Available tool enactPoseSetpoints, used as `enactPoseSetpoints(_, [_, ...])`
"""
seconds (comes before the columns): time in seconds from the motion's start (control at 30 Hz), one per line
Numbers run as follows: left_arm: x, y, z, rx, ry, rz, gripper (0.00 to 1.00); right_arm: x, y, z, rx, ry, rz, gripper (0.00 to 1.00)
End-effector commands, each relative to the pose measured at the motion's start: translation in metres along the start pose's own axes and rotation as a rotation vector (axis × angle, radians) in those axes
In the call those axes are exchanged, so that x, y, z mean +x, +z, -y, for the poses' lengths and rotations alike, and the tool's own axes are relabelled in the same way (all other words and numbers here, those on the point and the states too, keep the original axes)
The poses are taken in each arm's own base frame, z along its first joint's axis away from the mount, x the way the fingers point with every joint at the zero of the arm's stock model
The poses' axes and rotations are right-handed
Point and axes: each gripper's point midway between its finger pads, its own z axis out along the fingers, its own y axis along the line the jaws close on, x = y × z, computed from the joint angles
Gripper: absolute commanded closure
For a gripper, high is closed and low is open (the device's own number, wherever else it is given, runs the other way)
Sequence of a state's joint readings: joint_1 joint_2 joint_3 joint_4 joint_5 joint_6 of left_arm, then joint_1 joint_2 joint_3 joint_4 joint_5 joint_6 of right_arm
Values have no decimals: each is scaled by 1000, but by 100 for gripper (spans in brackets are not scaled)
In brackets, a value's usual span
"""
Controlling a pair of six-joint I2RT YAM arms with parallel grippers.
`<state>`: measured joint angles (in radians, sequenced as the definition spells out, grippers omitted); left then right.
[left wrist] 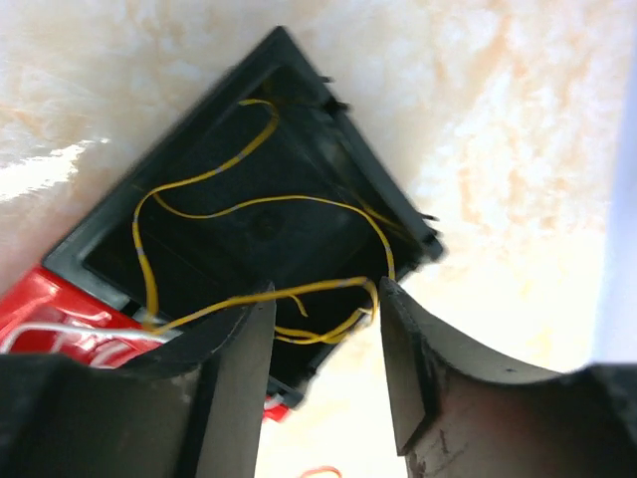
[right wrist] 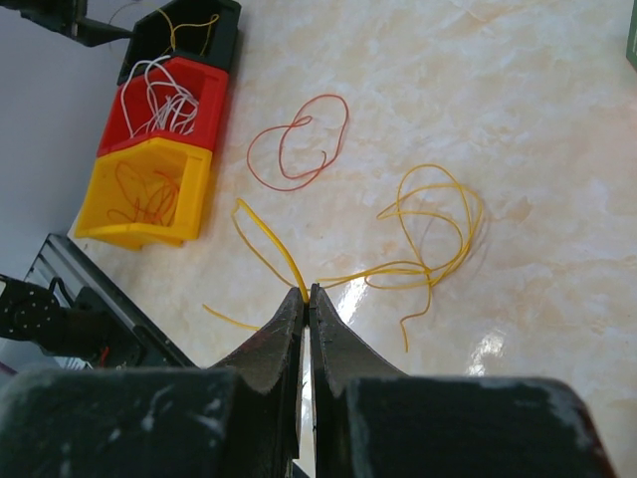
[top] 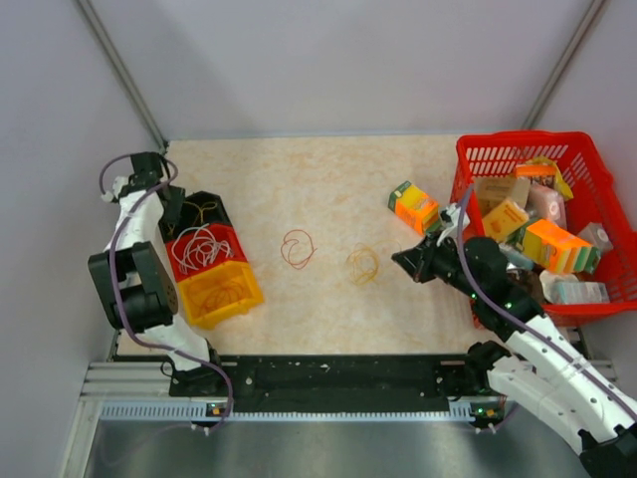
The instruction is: Untangle the cables
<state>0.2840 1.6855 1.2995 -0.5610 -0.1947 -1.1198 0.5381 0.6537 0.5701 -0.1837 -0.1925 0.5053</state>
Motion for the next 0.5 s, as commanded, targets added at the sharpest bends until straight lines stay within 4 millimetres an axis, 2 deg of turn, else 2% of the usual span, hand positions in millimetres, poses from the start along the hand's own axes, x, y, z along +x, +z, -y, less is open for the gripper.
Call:
enactPoseSetpoints(0.0, [-15, -62, 37, 154, 35, -13, 36, -25, -3, -14, -35, -38, 37, 100])
enactPoseSetpoints(0.03, [-15, -75, 42, 197, 39, -22, 22, -28, -4, -16, -38, -45, 39, 100])
enactPoseSetpoints(0.07, [-12, -88, 48, 257, 51, -38, 4, -27, -5, -16, -35, -48, 30, 100])
enactPoseSetpoints(0.1, [-6, -95, 48, 284, 61, -63, 2, -29, -4, -16, -31, -53, 27, 100])
enactPoseSetpoints(0.27, [37, -156, 67, 620, 162, -235, 2, -46, -11, -27, -43, -80, 38, 100])
enactPoseSetpoints(0.4, [88, -239, 94, 1060, 391, -339, 2, -74, -25, -48, -77, -99, 85, 100])
enactPoseSetpoints(0.47, [119, -277, 100, 1166, 576, -361, 5, -91, -32, -62, -106, -92, 106, 100])
